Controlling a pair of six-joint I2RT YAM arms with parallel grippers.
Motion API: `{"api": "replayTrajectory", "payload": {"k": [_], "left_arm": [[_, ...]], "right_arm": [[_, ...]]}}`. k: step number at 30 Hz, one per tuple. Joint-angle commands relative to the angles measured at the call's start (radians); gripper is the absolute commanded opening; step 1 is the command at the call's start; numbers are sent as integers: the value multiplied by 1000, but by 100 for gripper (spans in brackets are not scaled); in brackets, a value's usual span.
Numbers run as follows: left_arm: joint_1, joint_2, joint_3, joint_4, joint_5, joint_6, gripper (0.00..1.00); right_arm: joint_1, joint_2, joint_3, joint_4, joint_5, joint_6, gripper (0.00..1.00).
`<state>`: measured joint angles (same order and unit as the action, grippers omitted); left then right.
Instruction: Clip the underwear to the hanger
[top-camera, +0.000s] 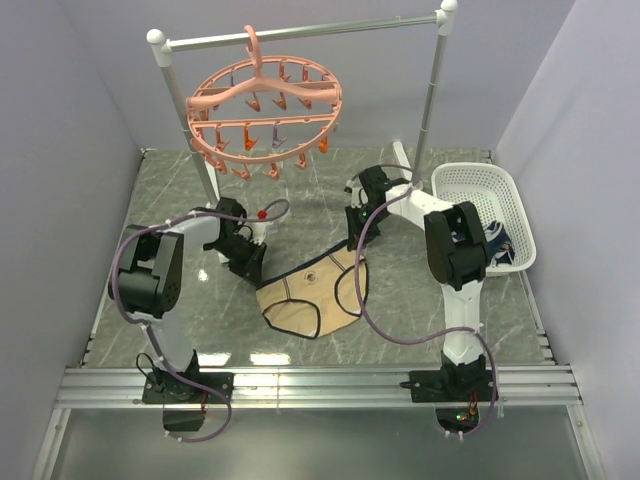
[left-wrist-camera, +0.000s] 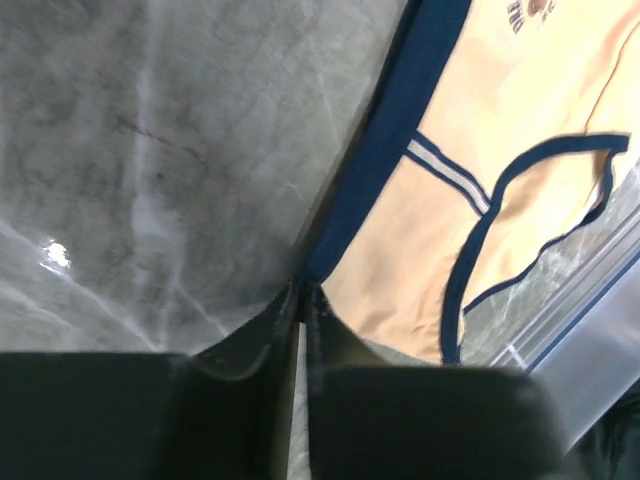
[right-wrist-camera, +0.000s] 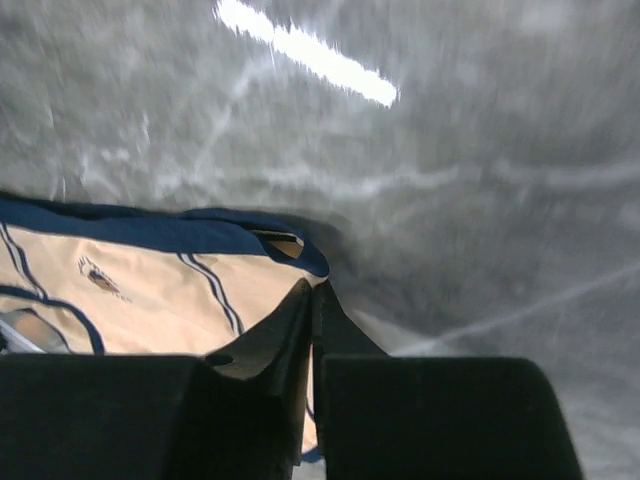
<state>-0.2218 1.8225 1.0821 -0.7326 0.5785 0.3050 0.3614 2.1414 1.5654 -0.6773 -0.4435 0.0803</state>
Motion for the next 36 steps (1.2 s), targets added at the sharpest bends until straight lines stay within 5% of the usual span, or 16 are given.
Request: {"api": "replayTrajectory", "payload": {"k": [1,2,12,25,28,31,32,33,36], "left_arm": [[-8,-84,-60,65,-51,11,5],[-8,-148,-103,114,-69,3,0],[-40,-462,-349,467,-202,-58,0],[-128,-405,-418,645,-350,-107,1],[-137,-439,-413,618,-335,-98,23],[-137,-520,-422,564,-302,-83,58],[-137,-549,-430,558,-287,-78,79],[-137,-580,-436,543,-276,-78,91],[-137,-683,-452,489,-244,-79,99]], "right_arm": [[-21,-95,-77,16,-14,-4,6],[-28,-130,-97,21,-17,-1,0],[-88,-321,-346,153,18,64,0],[-84,-239,-309,237,163,118,1],[-84,-256,-297,194,172,96,12],[-82,-320,-312,180,163,73,41],[-82,-342,-323,185,152,69,47],[-84,-365,-341,199,147,64,52],[-82,-439,-346,196,131,58,64]]}}
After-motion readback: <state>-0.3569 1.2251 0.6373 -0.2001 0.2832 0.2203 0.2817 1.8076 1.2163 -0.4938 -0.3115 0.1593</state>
